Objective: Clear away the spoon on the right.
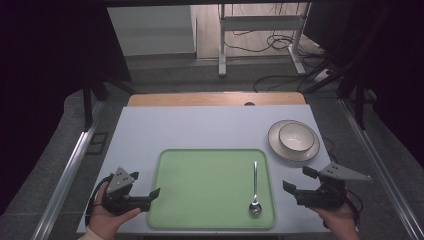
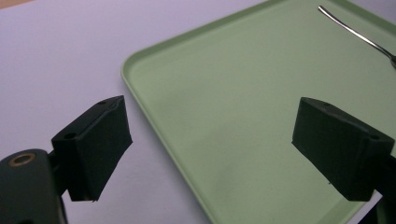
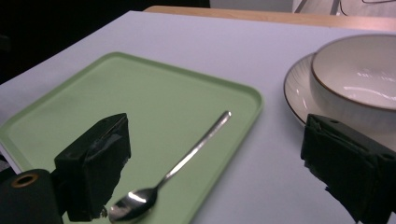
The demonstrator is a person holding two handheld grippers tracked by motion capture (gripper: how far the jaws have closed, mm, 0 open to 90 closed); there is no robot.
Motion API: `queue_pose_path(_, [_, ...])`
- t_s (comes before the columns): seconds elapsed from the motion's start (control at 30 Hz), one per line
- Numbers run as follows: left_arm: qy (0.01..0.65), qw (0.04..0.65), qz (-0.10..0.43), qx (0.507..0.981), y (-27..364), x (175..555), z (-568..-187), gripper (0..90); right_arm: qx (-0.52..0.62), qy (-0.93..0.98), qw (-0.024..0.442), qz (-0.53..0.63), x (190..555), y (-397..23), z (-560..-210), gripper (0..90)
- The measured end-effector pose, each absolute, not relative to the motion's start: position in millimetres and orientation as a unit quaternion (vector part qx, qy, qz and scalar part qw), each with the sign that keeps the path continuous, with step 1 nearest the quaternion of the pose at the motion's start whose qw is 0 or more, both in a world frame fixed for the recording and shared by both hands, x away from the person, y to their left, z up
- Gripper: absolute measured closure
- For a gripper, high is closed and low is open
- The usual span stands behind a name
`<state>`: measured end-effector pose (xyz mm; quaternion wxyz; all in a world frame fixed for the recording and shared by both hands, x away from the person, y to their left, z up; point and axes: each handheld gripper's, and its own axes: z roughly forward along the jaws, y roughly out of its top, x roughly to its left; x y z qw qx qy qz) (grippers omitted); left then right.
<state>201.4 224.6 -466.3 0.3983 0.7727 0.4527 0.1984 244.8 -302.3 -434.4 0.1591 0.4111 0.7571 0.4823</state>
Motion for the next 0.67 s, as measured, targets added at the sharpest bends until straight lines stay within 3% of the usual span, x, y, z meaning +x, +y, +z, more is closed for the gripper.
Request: queue_pose_path(0.67, [0.46,0.398,0.196,0.769,226.4,204.0,-467.7,11.3,0.394,0.77,0.147,0.48,249.3,-304.3,-444.5,7.7])
